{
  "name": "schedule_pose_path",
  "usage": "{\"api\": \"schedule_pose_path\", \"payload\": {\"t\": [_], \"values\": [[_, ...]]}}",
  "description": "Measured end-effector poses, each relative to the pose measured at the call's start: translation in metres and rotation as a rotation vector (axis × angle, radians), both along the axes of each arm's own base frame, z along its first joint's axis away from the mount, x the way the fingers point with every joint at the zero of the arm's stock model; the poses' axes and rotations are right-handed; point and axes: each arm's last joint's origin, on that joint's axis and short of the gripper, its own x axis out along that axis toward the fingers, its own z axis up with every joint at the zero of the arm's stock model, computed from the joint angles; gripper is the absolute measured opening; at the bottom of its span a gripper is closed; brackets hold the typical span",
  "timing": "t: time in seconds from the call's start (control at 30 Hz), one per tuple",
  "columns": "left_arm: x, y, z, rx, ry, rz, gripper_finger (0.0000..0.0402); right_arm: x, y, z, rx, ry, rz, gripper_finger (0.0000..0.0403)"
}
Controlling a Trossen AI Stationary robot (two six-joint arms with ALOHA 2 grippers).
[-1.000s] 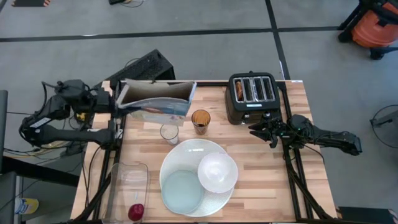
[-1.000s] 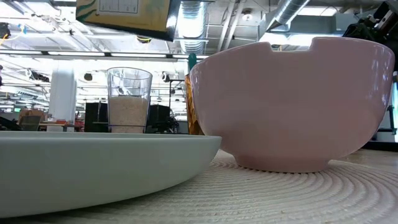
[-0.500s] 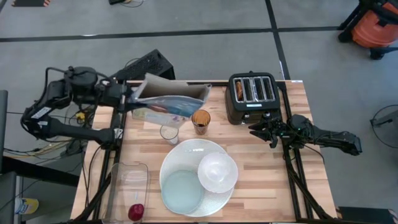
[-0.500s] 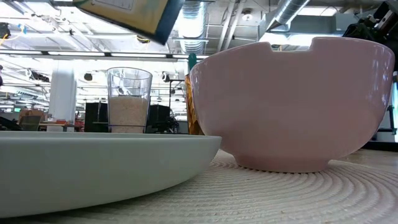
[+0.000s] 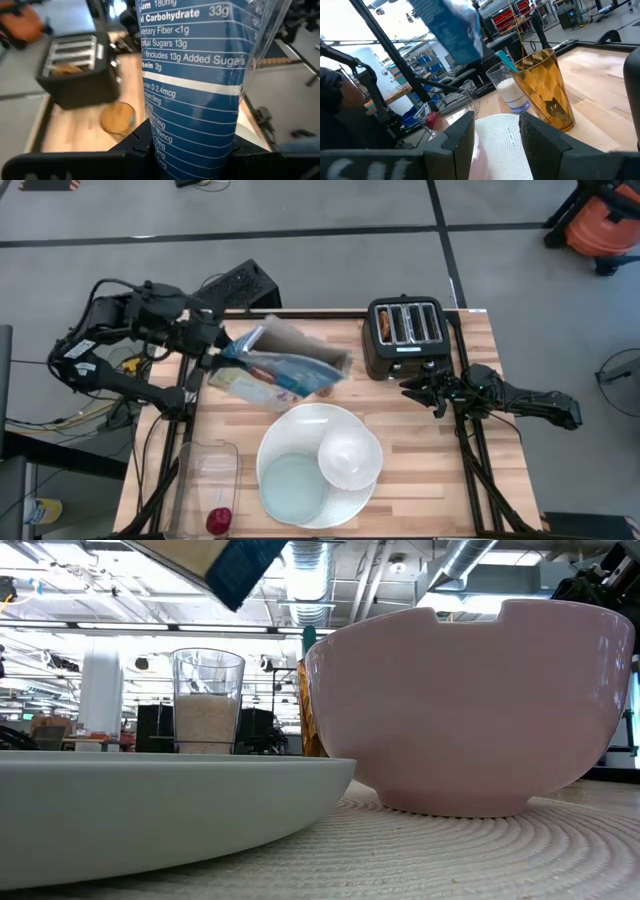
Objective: Arrange a breakfast setting
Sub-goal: Pour the cereal into the white bowl
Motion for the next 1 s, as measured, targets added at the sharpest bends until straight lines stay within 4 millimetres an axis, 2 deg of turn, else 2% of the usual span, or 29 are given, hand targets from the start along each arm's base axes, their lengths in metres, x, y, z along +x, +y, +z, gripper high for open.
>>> {"api": "schedule_pose_path", "payload": {"t": [0.37,0.73,1.0], "values": [[0.029,-0.014,-0.026,-0.032,0.279,0.057,0.0089,0.0,0.0,0.0,0.0,0.0,0.001,0.0178],[0.06,-0.036,-0.047,-0.186,0.452,-0.028,0.0089,0.0,0.0,0.0,0.0,0.0,0.0,0.0178],[0.086,-0.043,-0.064,-0.279,0.561,0.008,0.0089,0.0,0.0,0.0,0.0,0.0,0.0,0.0178]]}}
